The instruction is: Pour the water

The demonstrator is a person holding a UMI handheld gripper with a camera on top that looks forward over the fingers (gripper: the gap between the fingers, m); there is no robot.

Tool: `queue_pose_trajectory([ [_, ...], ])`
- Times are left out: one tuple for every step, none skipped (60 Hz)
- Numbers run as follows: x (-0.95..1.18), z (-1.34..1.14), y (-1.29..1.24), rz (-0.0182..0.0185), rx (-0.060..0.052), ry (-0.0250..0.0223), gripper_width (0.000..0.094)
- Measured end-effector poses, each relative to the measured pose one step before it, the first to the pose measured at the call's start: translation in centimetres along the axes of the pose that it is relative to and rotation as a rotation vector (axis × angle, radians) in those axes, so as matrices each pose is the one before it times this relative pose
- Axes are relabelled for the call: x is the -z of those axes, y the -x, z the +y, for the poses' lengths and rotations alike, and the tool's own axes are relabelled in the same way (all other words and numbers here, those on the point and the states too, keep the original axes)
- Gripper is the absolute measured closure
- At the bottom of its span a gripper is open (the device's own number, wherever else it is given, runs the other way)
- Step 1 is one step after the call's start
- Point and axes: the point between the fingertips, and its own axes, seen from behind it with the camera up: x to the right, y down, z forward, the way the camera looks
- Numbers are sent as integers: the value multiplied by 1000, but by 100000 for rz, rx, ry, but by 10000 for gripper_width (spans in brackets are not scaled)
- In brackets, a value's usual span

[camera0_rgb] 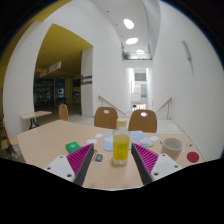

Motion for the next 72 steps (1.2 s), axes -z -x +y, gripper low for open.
queue_pose_trajectory([
  [-1118,-39,-591,586,325,62,115],
  [-1121,95,-570,455,388,253,118],
  [-1075,136,-446,472,359,590,115],
  [-1038,163,-433,420,264,798,115],
  [-1022,155,-315,167,220,670,116],
  [-1012,89,-262,-19,116,417,116],
  [-1009,107,-223,-127,38,282,115],
  [-1887,-602,-207,-109,61,198,117],
  [1152,756,751,-186,-292,225,116],
  [-759,40,-15,-440,-264,372,115],
  [-765,66,-38,-521,-296,344,116],
  [-729,-8,0,-536,-226,356,118],
  [-709,9,15,-581,-158,314,118],
  [-701,-5,11,-550,-124,151,122],
  [-641,-19,-31,-371,-149,55,126],
  [-602,45,-118,-91,-262,162,131],
  [-592,138,43,-59,-447,361,137],
  [-321,123,-15,-67,-372,394,145],
  [-319,80,-8,-227,-323,240,162],
  [-313,42,31,-443,-112,40,184],
  [-221,37,123,-578,70,-12,212],
  [-215,75,120,-615,104,52,282],
  [-442,-91,-223,-7,68,254,402],
  [-216,248,66,200,340,489,423],
  [16,4,-134,776,-162,-215,423],
  [78,-80,-219,1170,-314,-597,434],
  [7,42,-205,1032,-364,-95,459],
  [15,83,-125,726,-620,83,475],
  [13,30,-21,255,-911,-133,499],
  [-20,43,27,121,-651,-110,522],
  [5,-23,-32,292,8,-302,537],
  [-63,-64,-335,363,206,-99,564],
  [-28,37,12,553,-224,-648,579],
  [-7,-57,-50,764,-710,-552,592],
  [-6,-22,-108,781,-644,-349,600],
  [-14,-72,-67,677,-701,-424,601],
  [-14,-18,-39,405,-787,-154,600],
  [-12,-15,9,125,-996,3,601],
  [-17,-33,-6,-145,-1120,276,600],
  [11,-66,65,-639,-1883,272,601],
  [18,-20,44,-991,-3043,491,601],
  [68,-87,-213,-1528,-4424,317,601],
  [305,-428,463,-894,-4936,51,601],
  [148,-375,-108,-2250,-5207,-316,602],
  [266,-577,259,-2052,-5190,-706,601],
  [403,-732,277,-2389,-5173,-1111,601],
  [395,-784,255,-2079,-5268,-1272,601],
  [438,-873,240,-1905,-5745,-1450,601],
  [466,-924,159,-1712,-6181,-1590,601],
  [462,-900,89,-1446,-6288,-1454,602],
  [369,-513,725,-336,-5935,-1528,602],
  [803,-890,-74,-1410,-6317,-837,602],
  [-240,-484,-382,-935,-5472,-1328,602],
  [515,-819,133,-1417,-6053,-941,602],
  [297,-737,20,-1629,-6045,-886,602],
  [343,-698,74,-1494,-6198,-765,602],
  [334,-645,51,-1398,-6222,-432,603],
  [326,-514,17,-1188,-6273,-184,603],
  [248,-497,-51,-1241,-6196,14,603],
  [319,-476,-13,-1090,-6163,4,603],
  [1325,-39,1582,-248,-6818,-965,601],
  [-335,2,-297,-717,-4817,-623,602],
  [259,-491,-91,-1002,-6269,51,603],
  [249,-401,-101,-842,-5980,317,604],
  [233,-418,-118,-668,-5731,509,604],
  [209,-382,-153,-508,-5376,440,602],
  [272,-445,-86,-424,-5112,135,601],
  [224,-468,-106,-329,-4616,-113,601],
  [205,-450,-184,-33,-4124,-67,600],
  [150,-394,-245,168,-3588,111,601],
  [1525,317,473,138,-4525,1209,602],
  [-481,380,-387,839,-1469,-937,599],
])
